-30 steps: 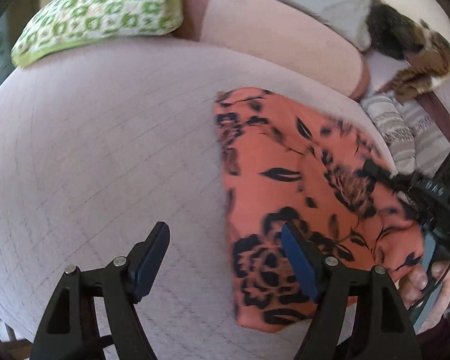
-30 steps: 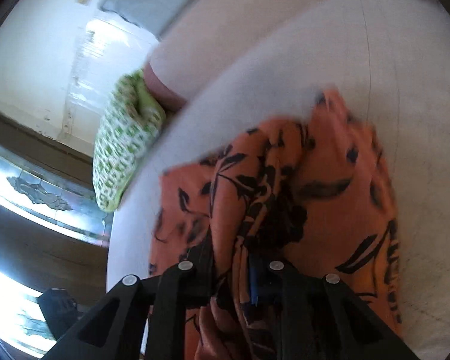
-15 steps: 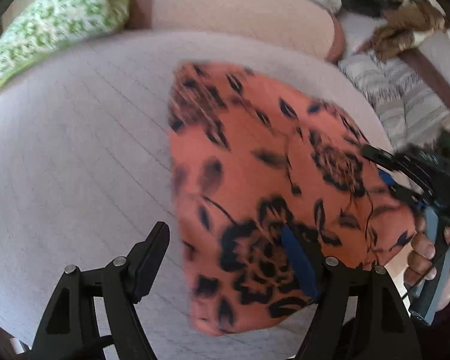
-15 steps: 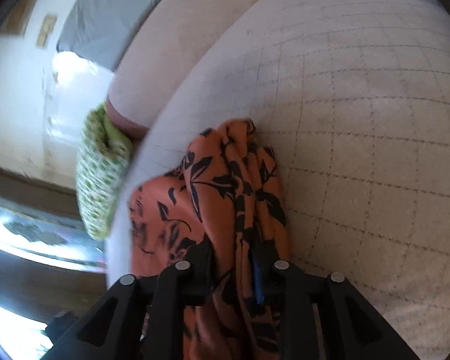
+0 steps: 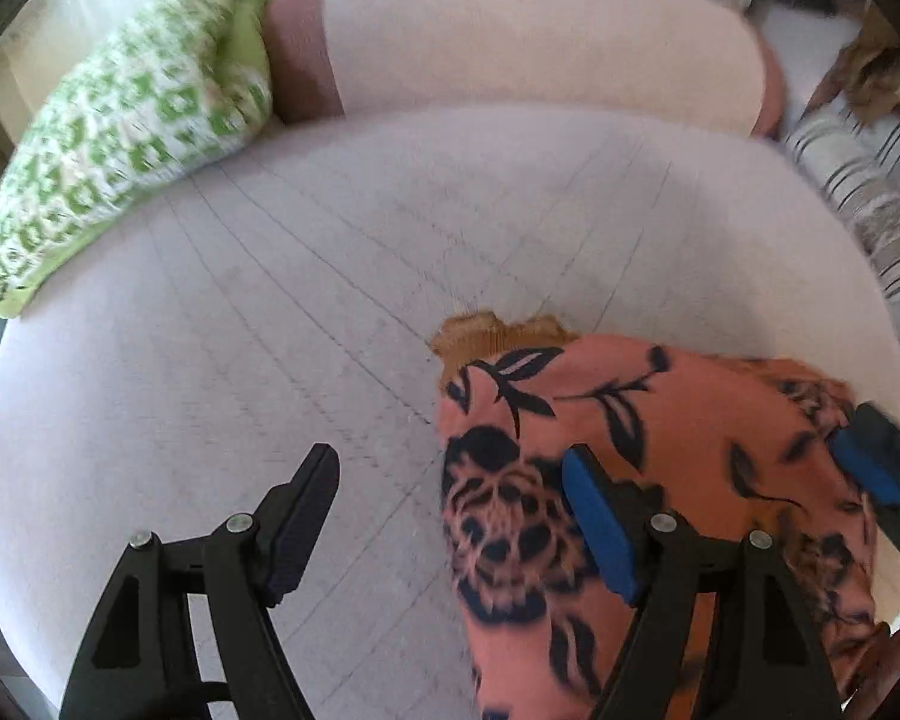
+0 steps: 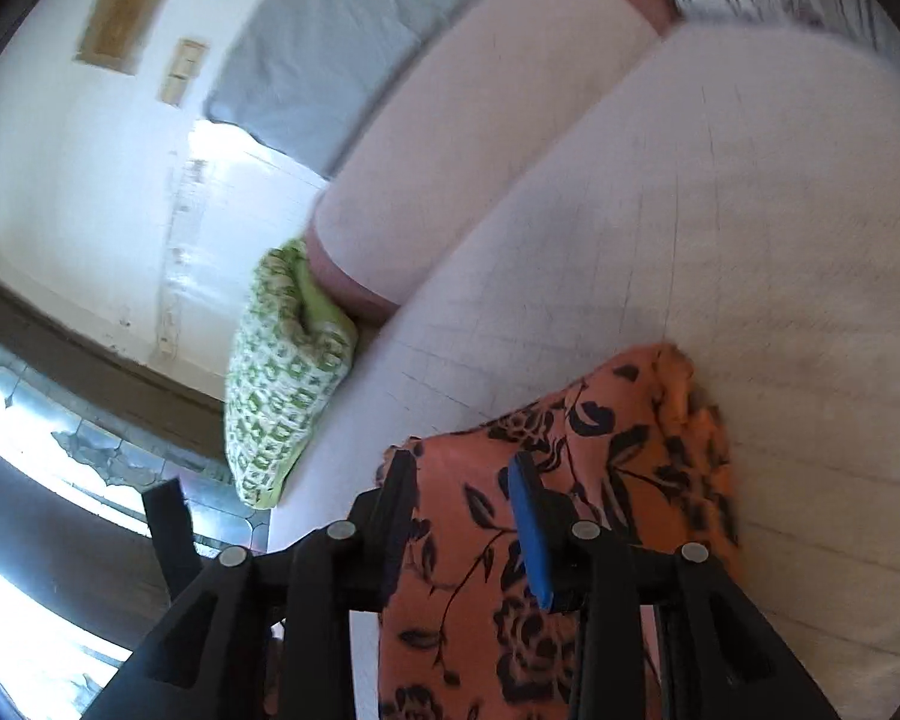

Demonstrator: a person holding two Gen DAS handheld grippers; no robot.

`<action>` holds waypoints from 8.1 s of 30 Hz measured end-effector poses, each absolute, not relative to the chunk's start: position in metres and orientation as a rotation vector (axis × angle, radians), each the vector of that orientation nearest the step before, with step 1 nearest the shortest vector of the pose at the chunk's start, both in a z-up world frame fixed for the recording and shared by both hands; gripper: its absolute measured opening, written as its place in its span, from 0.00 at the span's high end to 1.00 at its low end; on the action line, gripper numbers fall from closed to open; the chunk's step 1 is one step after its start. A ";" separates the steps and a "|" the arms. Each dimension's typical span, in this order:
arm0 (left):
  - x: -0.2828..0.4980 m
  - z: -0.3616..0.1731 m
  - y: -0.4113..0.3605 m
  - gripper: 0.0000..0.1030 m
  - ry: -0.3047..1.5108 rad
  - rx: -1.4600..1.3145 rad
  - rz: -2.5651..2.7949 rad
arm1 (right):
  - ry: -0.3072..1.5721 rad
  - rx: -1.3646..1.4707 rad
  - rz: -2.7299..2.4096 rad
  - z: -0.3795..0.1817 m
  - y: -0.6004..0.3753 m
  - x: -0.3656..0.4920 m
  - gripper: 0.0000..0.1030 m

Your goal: Fold small clothes

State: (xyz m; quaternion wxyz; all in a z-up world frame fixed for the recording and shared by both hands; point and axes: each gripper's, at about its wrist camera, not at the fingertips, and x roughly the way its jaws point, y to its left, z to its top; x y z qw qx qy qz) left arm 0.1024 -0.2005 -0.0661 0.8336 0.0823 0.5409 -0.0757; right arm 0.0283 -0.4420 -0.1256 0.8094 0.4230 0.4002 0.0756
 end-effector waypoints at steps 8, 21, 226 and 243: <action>0.088 -0.085 -0.196 0.18 1.187 0.168 -0.155 | 0.935 0.884 0.083 -0.150 -0.452 0.037 0.67; -0.084 -0.082 -0.178 0.18 0.981 0.228 -0.283 | 1.045 0.712 0.155 -0.144 -0.432 -0.091 0.66; -0.010 -0.081 -0.181 0.13 1.124 -0.044 -0.556 | 1.085 0.818 0.265 -0.178 -0.435 -0.015 0.31; -0.013 -0.076 -0.156 0.58 1.047 -0.126 -0.555 | 1.065 0.752 0.240 -0.167 -0.425 -0.019 0.45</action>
